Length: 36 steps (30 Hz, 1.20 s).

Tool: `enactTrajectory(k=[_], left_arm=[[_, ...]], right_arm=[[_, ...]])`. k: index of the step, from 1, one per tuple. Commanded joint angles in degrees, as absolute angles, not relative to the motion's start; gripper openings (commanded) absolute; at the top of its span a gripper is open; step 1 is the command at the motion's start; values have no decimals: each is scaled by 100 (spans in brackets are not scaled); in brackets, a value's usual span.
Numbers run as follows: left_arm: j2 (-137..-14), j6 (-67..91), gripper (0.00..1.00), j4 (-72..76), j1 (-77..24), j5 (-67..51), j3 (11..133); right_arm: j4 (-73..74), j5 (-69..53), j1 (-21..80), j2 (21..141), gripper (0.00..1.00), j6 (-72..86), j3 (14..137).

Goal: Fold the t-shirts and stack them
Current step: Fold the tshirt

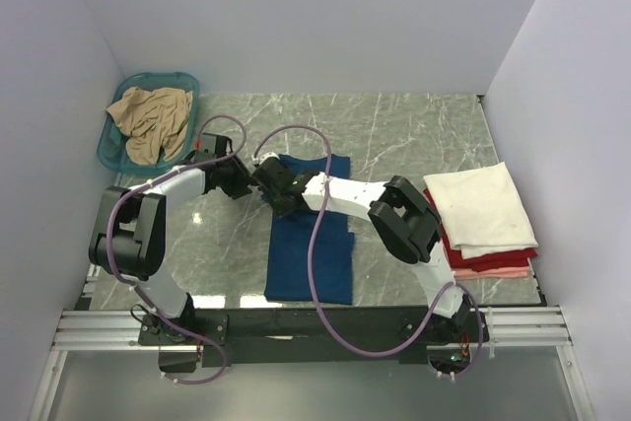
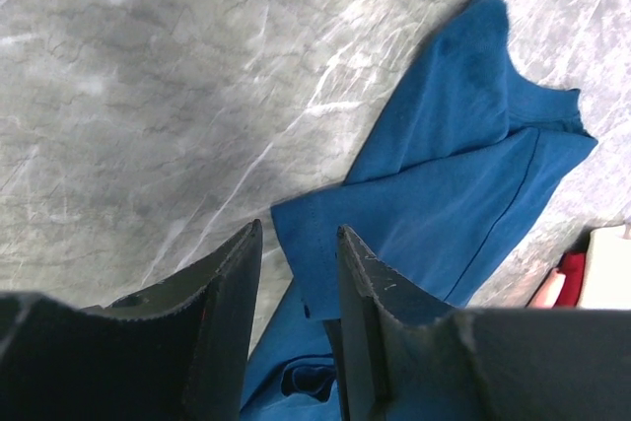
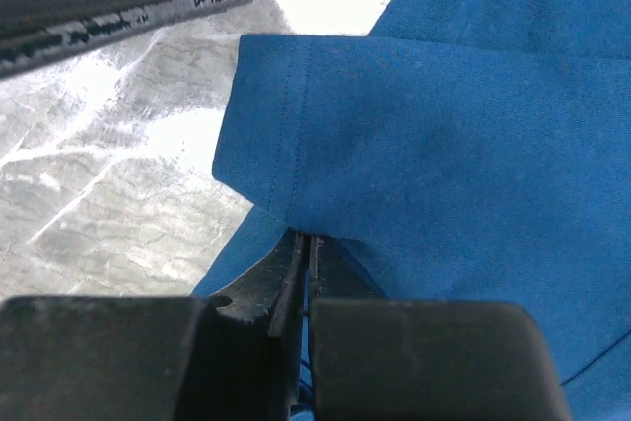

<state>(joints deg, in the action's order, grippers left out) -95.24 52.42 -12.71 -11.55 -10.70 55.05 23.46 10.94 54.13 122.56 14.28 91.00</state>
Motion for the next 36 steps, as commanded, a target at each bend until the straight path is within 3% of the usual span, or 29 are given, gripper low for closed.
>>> enactTrajectory(k=[1, 26, 32, 36], left_arm=[[-9519, 5309, 41, -1107, -1134, -1125, 5449], [-9888, 5563, 46, -774, -1520, -1257, 5510], [-9993, 5590, 36, -782, -1556, -1266, 5669], [-10037, 5564, 17, -844, -1556, -1231, 5792]], right_arm=[[2110, 1046, 5388, 11804, 1, 1512, 9079], [1960, 528, 5238, 11206, 1, 1723, 8596], [1934, 475, 5221, 11215, 2, 1758, 8517], [1890, 431, 5221, 11197, 8, 1775, 8420]])
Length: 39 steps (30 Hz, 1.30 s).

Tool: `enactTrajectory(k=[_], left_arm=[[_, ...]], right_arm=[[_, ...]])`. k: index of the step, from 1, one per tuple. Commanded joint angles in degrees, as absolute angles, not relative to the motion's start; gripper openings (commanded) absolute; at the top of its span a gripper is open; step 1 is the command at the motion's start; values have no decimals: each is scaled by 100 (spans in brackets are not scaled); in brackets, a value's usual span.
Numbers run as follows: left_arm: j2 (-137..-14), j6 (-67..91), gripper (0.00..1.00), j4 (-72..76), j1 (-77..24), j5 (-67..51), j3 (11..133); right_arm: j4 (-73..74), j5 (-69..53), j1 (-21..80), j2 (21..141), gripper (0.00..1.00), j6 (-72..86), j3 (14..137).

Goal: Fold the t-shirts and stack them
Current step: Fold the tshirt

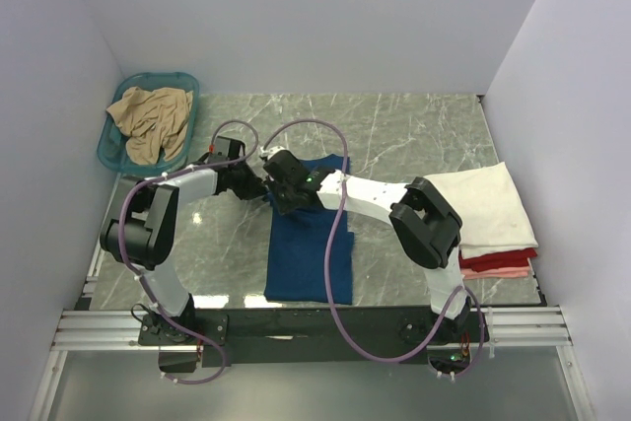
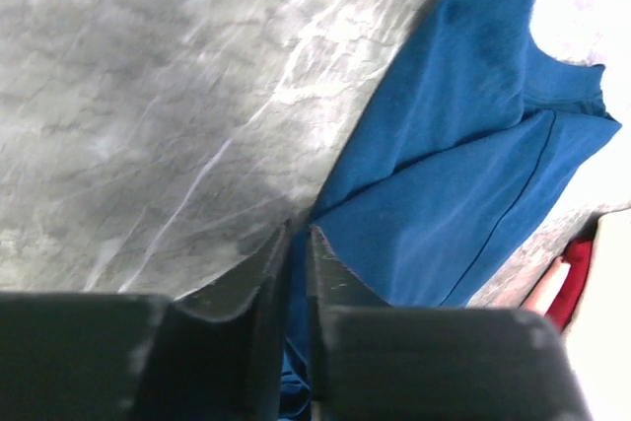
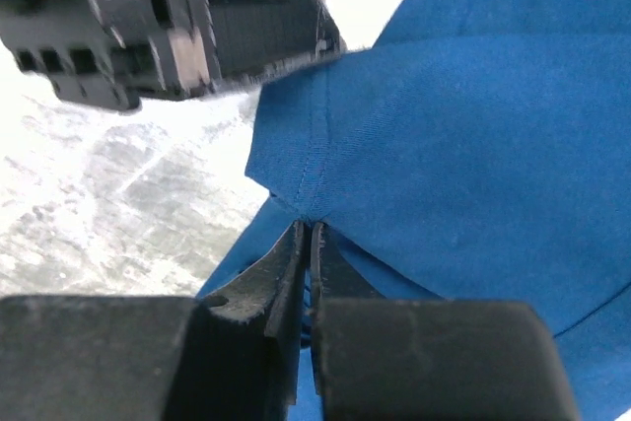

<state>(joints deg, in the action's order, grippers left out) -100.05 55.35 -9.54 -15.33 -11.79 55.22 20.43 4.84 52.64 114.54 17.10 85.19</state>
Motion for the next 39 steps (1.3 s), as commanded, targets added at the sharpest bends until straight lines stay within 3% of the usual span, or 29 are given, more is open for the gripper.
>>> enactTrajectory(k=[1, 5, 13, 19, 28, 39], left_arm=[[-10028, 5546, 15, -879, -1564, -1213, 5801], [-10037, 5493, 6, -967, -1564, -1160, 5941], [-10099, 5397, 1, -1142, -1564, -1055, 6126], [-9976, 5423, 8, -1248, -1556, -888, 6021], [-9677, 5440, 34, -1195, -1433, -940, 5713], [-9501, 5528, 43, -1020, -1371, -1160, 5292]], right_arm=[[1881, 413, 5212, 11180, 11, 1784, 8394], [1819, 308, 5212, 11171, 20, 1810, 8323], [1784, 193, 5212, 11197, 35, 1819, 8332], [1854, 106, 5238, 11311, 35, 1846, 8516], [1933, 202, 5361, 11408, 39, 1740, 8604], [2206, 334, 5520, 11768, 44, 1652, 9000]])
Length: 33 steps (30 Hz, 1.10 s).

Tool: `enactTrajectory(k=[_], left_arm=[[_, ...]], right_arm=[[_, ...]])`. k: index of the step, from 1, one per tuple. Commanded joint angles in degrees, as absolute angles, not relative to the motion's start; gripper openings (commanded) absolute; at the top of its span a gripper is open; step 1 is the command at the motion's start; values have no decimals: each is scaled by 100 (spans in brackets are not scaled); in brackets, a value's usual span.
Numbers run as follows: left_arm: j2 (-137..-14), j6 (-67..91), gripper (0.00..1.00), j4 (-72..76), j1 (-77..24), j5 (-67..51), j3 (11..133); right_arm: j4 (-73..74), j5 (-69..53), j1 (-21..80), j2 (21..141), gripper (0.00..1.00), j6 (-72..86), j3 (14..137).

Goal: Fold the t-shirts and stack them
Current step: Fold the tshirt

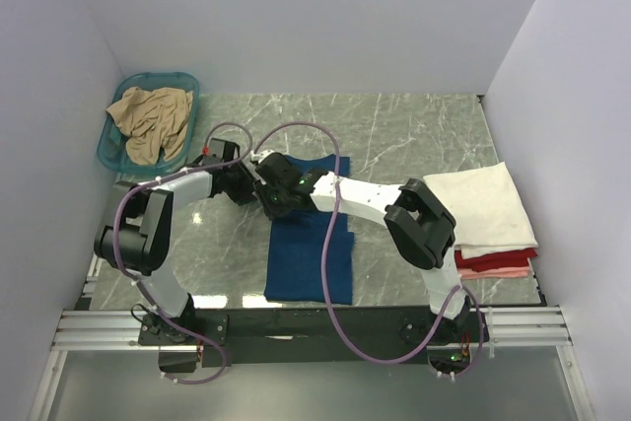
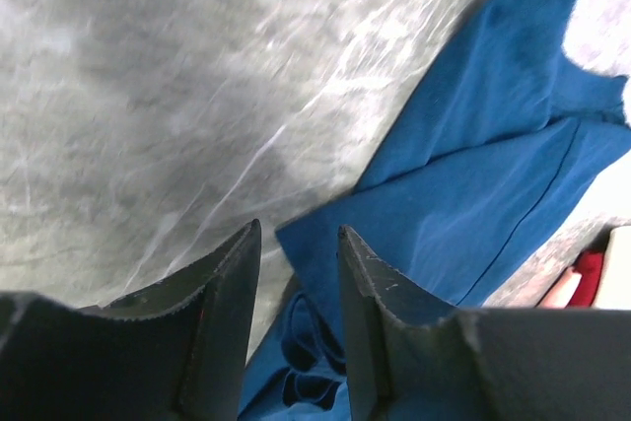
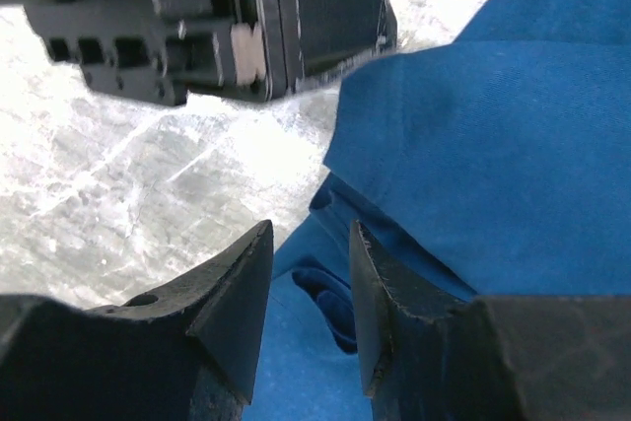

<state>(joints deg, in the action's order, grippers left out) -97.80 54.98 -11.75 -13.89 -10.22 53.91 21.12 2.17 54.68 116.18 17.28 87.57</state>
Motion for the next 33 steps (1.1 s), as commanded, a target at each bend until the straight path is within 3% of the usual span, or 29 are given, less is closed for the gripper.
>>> enactTrajectory(k=[1, 13, 18, 20, 25, 33], left_arm=[[-9492, 5546, 43, -985, -1371, -1195, 5265], [-9703, 5757, 47, -431, -1406, -1608, 4983], [-9817, 5818, 42, -396, -1441, -1617, 5027], [-9852, 5818, 38, -404, -1450, -1582, 5036], [-9783, 5766, 17, -588, -1459, -1345, 5212], [-9703, 5493, 1, -1115, -1459, -888, 5773]], right_arm=[[2206, 334, 5520, 11786, 44, 1661, 9017], [2198, 606, 5528, 11883, 40, 1714, 8921], [2188, 615, 5528, 11865, 22, 1731, 8921], [2171, 642, 5528, 11830, 12, 1749, 8877], [2092, 650, 5511, 11576, 1, 1802, 8693], [1995, 642, 5475, 11180, 0, 1846, 8429]])
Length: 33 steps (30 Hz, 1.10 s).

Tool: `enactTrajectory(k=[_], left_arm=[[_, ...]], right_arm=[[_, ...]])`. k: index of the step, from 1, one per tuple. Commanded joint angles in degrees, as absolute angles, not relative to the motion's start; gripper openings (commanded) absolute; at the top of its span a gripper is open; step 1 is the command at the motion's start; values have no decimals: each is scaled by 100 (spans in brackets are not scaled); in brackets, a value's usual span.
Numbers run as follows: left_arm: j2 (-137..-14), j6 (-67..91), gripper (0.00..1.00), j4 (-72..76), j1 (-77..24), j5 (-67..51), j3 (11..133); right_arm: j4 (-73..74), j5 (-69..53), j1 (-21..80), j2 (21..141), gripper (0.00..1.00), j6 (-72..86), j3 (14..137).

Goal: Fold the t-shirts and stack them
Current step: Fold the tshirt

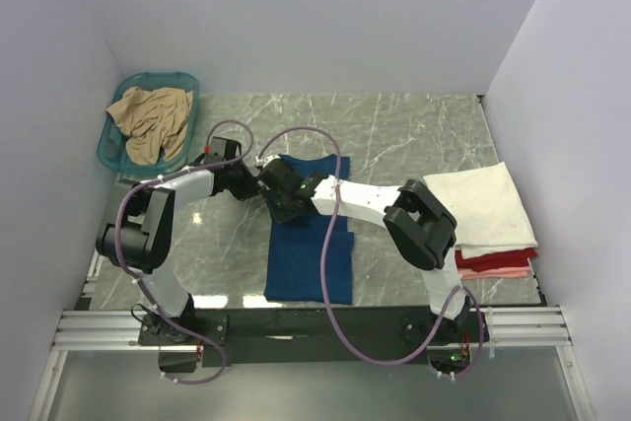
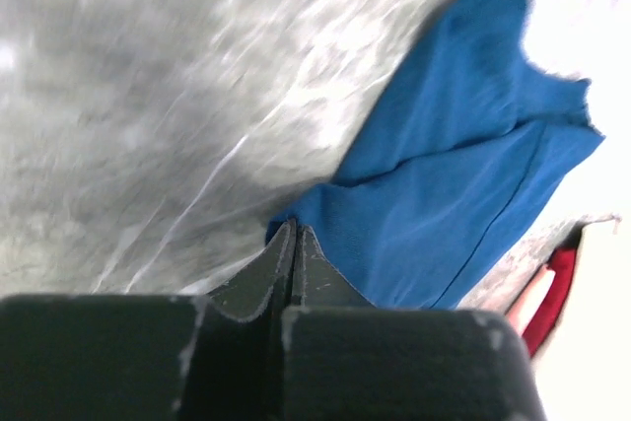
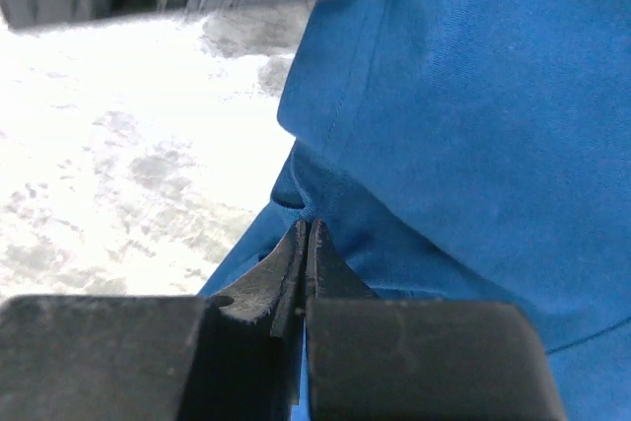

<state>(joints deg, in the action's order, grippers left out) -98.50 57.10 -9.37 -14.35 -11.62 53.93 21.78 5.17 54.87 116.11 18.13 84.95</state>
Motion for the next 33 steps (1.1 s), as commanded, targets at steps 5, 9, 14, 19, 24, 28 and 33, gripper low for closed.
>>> enactTrajectory(k=[5, 9, 14, 19, 24, 28, 33], left_arm=[[-9765, 5370, 1, -1248, -1459, -817, 6073], [-9791, 5317, 1, -1336, -1459, -747, 6240], [-9888, 5221, 1, -1503, -1459, -712, 6608], [-10159, 5159, 1, -1678, -1520, -677, 7022], [-10449, 5177, 1, -1793, -1705, -633, 7452], [-10660, 5212, 1, -1880, -1880, -615, 7848], [-11012, 5221, 1, -2012, -2188, -563, 8472]], right_arm=[[1881, 650, 5467, 11031, 0, 1881, 8262], [1758, 712, 5449, 10837, 0, 1968, 8042], [1547, 834, 5397, 10434, 0, 2171, 7674], [1371, 923, 5318, 10134, 0, 2451, 7331], [1239, 1011, 5212, 9914, 0, 2724, 6997], [1187, 1046, 5063, 9756, 0, 2979, 6768], [1178, 1195, 4887, 9598, 0, 3295, 6408]])
